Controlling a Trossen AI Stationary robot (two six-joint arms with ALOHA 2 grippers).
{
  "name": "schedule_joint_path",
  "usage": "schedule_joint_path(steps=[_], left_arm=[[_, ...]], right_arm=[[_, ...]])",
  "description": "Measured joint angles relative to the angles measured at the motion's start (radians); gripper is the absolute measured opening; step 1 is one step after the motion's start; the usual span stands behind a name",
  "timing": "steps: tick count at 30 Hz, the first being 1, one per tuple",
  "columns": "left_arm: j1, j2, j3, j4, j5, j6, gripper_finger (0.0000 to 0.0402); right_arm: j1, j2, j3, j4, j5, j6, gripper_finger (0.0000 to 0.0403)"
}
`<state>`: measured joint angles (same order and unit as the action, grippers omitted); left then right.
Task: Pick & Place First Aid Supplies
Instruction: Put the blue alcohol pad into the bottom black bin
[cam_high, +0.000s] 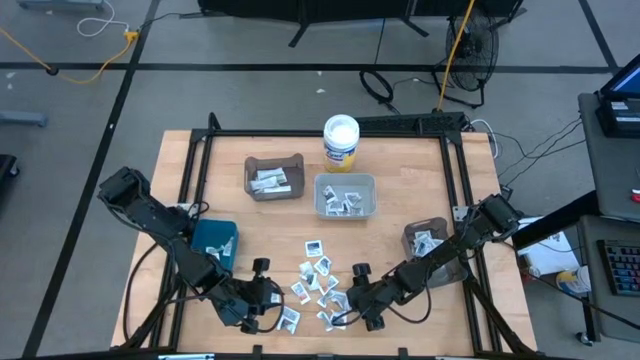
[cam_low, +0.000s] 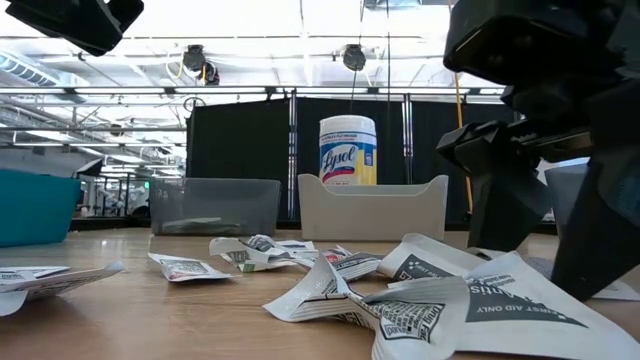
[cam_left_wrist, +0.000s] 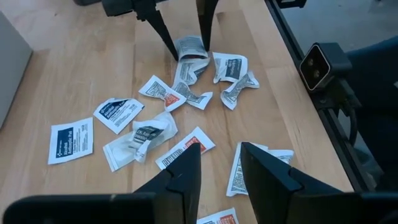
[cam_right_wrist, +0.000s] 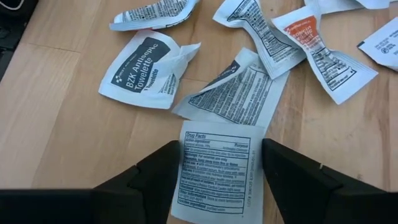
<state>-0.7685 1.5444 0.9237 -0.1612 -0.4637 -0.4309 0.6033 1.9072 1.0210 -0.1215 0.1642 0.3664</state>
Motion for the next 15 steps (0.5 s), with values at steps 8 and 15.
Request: schedule_joint_path(steps=[8, 15], left_arm=[[0.0, 0.0, 0.0, 0.0, 0.0, 0.0, 0.012], [0.0, 0.0, 0.0, 0.0, 0.0, 0.0, 0.012]], right_arm=[[0.0, -0.013, -0.001, -0.003, -0.006, 0.0, 0.0193], [0.002, -0.078, -0.005, -0.037, -0.016, -0.009, 0.0179]])
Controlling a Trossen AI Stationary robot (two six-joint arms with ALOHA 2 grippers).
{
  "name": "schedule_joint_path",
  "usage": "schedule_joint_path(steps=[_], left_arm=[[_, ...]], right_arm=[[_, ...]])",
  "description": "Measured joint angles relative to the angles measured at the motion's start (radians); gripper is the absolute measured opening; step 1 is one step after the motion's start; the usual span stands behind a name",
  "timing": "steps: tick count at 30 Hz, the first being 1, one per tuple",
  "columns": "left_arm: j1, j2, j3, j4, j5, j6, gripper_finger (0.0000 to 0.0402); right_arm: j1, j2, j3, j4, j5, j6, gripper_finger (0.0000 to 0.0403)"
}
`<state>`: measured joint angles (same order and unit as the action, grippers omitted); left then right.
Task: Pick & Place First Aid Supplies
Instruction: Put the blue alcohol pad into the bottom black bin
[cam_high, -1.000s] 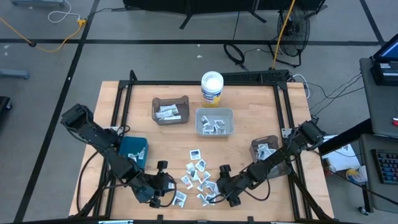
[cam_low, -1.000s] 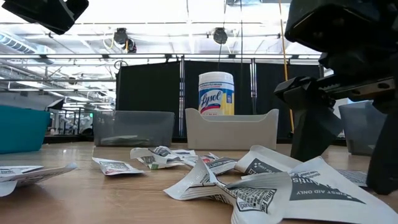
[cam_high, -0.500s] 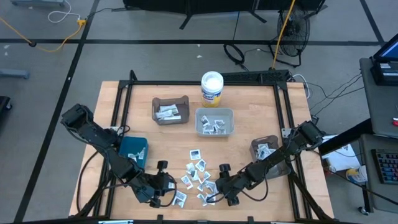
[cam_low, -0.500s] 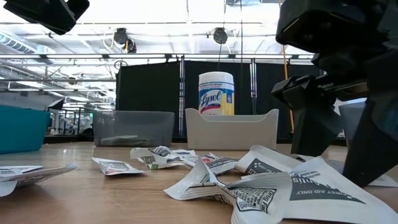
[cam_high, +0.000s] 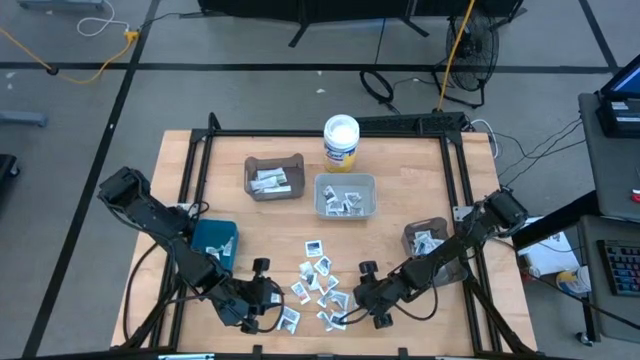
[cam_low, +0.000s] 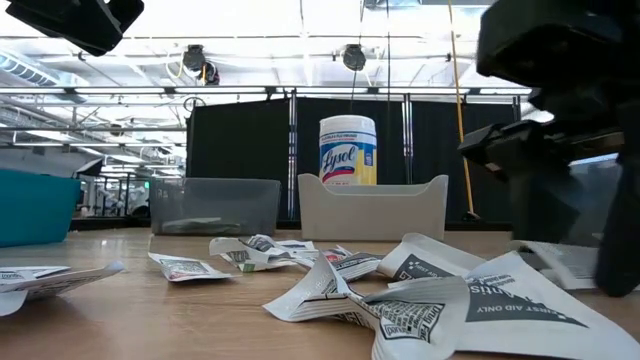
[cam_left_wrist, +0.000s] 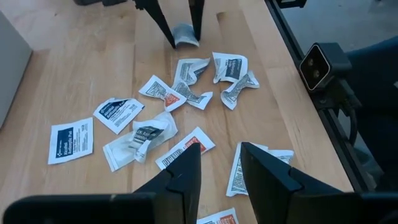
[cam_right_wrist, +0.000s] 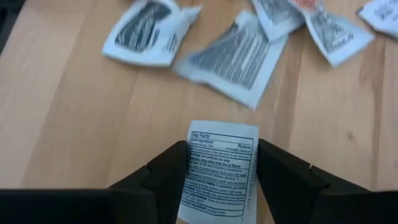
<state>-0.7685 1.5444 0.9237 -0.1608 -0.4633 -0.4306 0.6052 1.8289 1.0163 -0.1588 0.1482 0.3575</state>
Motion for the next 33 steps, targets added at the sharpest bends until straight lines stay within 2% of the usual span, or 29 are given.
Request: schedule_joint_path(steps=[8, 28, 33], left_arm=[[0.0, 0.0, 0.0, 0.0, 0.0, 0.002, 0.012], [0.0, 0.0, 0.0, 0.0, -0.005, 0.007, 0.012], [0.0, 0.0, 0.0, 0.0, -0.007, 0.007, 0.012]], right_arm=[[0.0, -0.068, -0.002, -0.092, 0.008, -0.002, 0.0161], [-0.001, -0.074, 0.002, -0.155, 0.04, -0.009, 0.0144], [-0.002, -0.074, 0.002, -0.162, 0.114, -0.055, 0.0138]])
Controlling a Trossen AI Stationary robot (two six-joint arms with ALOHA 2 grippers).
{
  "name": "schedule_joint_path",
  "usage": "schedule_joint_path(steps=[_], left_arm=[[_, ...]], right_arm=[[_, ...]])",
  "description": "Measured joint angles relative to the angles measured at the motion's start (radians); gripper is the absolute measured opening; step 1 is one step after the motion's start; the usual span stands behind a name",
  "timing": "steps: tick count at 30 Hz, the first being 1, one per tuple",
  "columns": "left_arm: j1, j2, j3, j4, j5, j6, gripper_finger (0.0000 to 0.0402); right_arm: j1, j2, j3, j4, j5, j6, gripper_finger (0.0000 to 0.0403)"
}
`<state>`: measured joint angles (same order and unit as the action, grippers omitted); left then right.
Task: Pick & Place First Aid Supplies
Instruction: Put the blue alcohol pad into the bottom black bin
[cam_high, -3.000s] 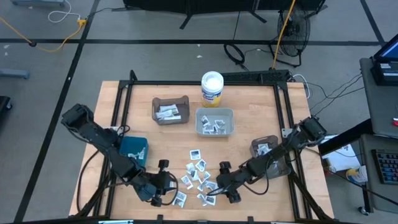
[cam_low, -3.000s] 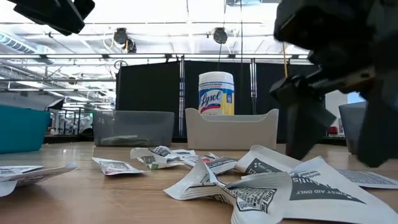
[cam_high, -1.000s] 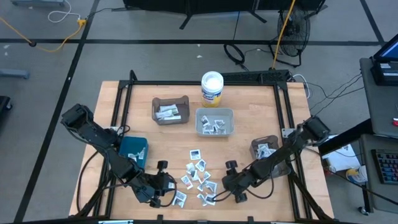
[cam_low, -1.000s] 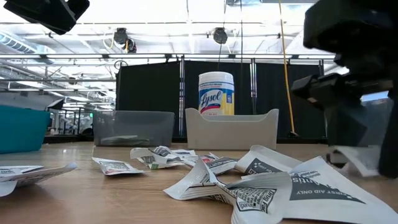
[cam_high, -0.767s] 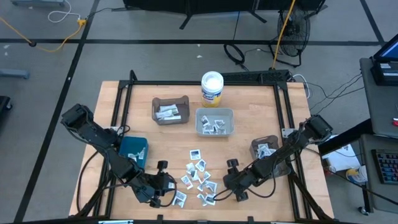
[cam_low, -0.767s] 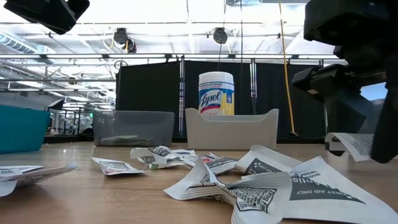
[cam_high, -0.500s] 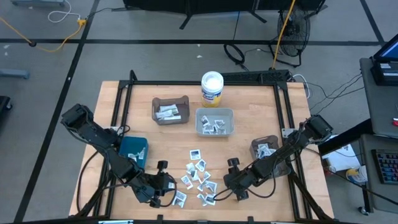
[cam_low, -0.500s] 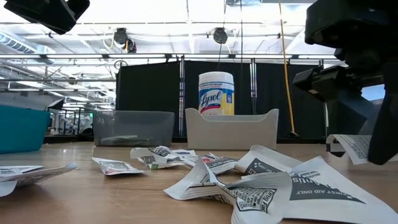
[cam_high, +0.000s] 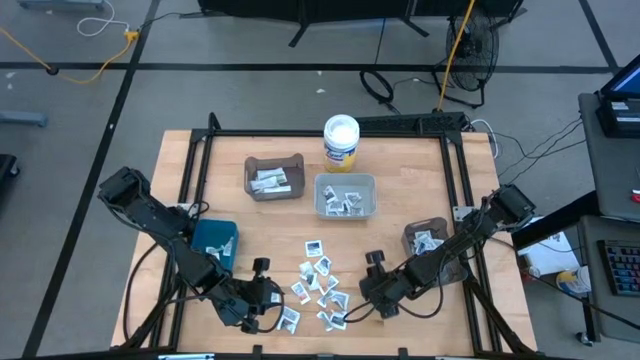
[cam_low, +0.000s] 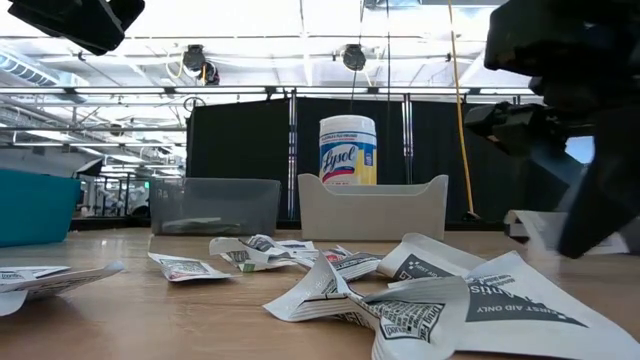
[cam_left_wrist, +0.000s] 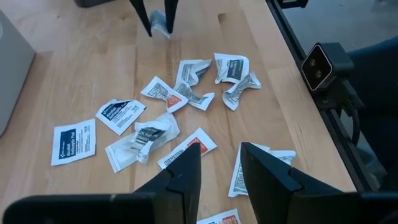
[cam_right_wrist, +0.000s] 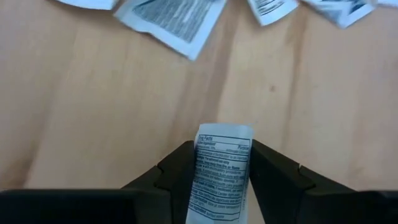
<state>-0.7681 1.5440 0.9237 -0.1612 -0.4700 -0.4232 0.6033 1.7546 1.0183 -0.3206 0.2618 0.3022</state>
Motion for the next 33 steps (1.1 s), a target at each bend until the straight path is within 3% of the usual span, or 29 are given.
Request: schedule_joint_path(steps=[10, 17, 25, 33], left_arm=[[0.003, 0.0, 0.0, 0.0, -0.003, 0.001, 0.012], [0.003, 0.0, 0.0, 0.0, -0.004, 0.008, 0.012], [0.003, 0.0, 0.0, 0.0, -0.004, 0.019, 0.012], [0.002, 0.0, 0.0, 0.0, -0.004, 0.019, 0.012]], right_arm=[[-0.018, -0.081, 0.001, 0.026, 0.221, -0.088, 0.0134], [-0.018, -0.177, 0.001, 0.194, 0.438, -0.227, 0.0133], [-0.021, -0.241, 0.002, 0.415, 0.451, -0.369, 0.013], [-0.021, -0.246, 0.002, 0.47, 0.449, -0.401, 0.013]])
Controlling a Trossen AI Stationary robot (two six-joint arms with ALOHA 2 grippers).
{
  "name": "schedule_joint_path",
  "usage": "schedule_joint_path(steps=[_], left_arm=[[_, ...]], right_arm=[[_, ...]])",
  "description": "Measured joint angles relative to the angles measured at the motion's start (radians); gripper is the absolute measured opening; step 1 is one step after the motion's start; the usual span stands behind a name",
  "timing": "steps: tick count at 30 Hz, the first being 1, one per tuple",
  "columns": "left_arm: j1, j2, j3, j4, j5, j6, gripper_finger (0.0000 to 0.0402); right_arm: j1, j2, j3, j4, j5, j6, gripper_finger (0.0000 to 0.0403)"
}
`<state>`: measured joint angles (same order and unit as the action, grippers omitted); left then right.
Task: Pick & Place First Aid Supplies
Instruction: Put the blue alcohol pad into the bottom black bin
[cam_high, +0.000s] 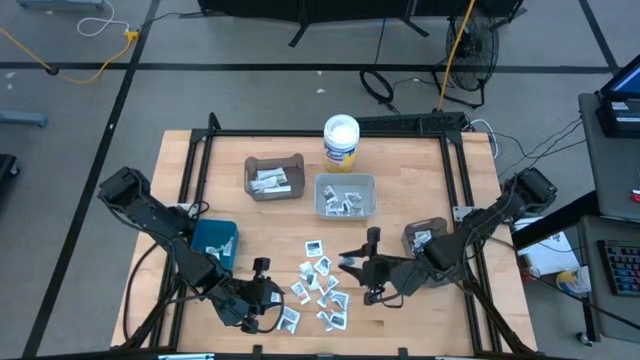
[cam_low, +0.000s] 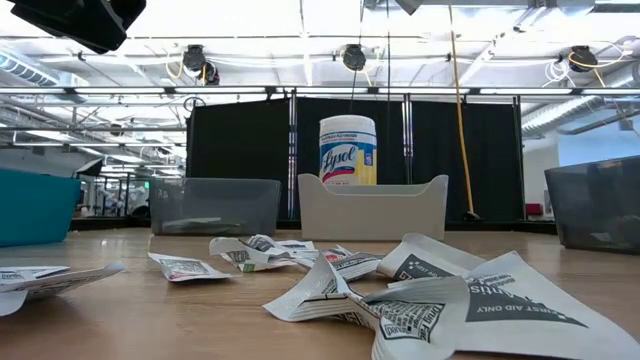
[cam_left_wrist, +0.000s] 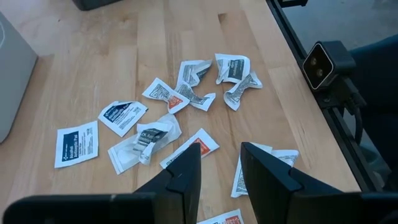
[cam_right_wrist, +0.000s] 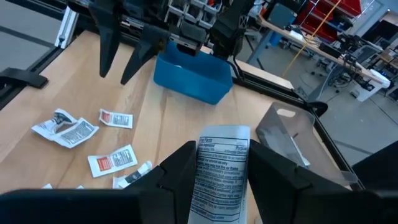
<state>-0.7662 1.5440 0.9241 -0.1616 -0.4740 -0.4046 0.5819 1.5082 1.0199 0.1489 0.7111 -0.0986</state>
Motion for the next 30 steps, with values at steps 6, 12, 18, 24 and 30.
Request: schedule_joint_path(steps=[6, 12, 18, 24, 30], left_arm=[[0.0, 0.0, 0.0, 0.0, 0.0, 0.0, 0.012], [0.0, 0.0, 0.0, 0.0, 0.0, 0.0, 0.012], [0.0, 0.0, 0.0, 0.001, 0.001, 0.0, 0.012], [0.0, 0.0, 0.0, 0.001, 0.001, -0.005, 0.012], [0.0, 0.0, 0.0, 0.001, 0.002, -0.009, 0.012]], right_arm=[[0.0, 0.0, 0.0, -0.001, 0.0, -0.003, 0.013], [0.0, 0.0, 0.0, -0.002, -0.001, -0.004, 0.013], [0.0, 0.0, 0.0, -0.003, 0.0, -0.017, 0.013], [0.001, 0.0, 0.0, -0.005, 0.0, -0.018, 0.013], [0.009, -0.013, -0.001, -0.102, 0.002, 0.025, 0.013]])
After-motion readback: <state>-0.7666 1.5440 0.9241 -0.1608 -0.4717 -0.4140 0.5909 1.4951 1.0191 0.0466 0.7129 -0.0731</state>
